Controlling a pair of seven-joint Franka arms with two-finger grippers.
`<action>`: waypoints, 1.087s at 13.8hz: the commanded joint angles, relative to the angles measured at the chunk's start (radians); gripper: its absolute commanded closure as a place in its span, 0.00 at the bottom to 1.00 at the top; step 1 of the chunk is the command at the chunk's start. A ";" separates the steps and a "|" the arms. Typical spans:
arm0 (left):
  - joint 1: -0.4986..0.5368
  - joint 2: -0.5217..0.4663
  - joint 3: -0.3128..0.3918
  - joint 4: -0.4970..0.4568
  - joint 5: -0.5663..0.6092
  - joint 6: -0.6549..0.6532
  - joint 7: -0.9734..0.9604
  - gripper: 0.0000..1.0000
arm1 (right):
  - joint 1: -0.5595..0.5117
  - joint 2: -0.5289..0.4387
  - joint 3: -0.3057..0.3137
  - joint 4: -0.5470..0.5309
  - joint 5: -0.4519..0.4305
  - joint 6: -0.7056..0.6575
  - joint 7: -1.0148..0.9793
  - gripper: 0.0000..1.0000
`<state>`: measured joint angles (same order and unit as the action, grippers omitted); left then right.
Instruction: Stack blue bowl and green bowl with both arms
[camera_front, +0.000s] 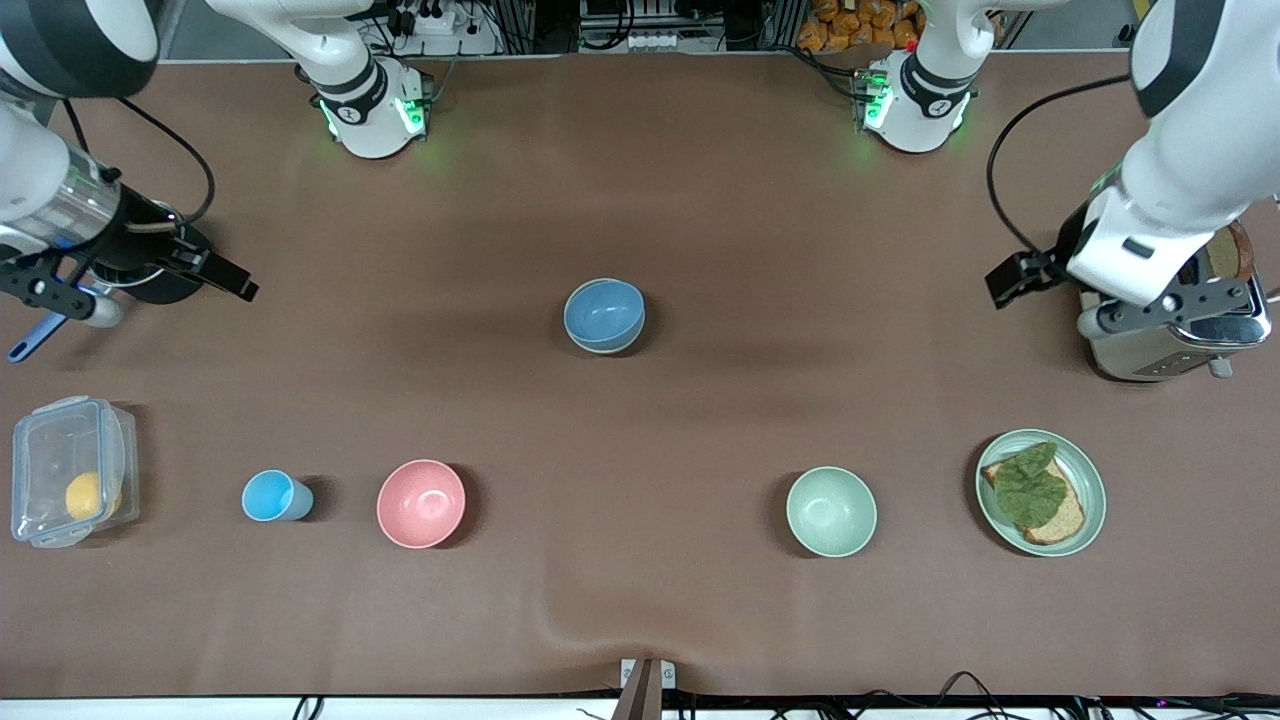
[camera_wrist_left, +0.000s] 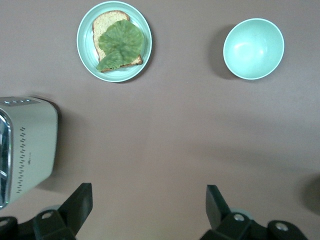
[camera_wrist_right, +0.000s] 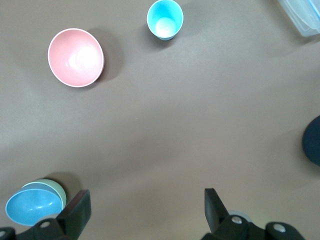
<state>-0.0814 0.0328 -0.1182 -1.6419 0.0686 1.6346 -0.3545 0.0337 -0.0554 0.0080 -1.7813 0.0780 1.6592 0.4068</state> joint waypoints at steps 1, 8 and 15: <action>-0.012 -0.053 0.032 -0.027 -0.024 -0.010 0.095 0.00 | -0.032 0.002 0.012 0.080 -0.018 -0.100 -0.008 0.00; -0.009 -0.057 0.071 0.036 -0.069 -0.038 0.146 0.00 | -0.089 0.109 0.020 0.290 -0.011 -0.151 -0.034 0.00; -0.009 -0.037 0.072 0.094 -0.069 -0.119 0.225 0.00 | -0.086 0.089 0.053 0.298 -0.040 -0.165 -0.057 0.00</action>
<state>-0.0859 -0.0195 -0.0557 -1.5792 0.0115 1.5450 -0.1799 -0.0282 0.0360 0.0345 -1.5000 0.0706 1.5137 0.3609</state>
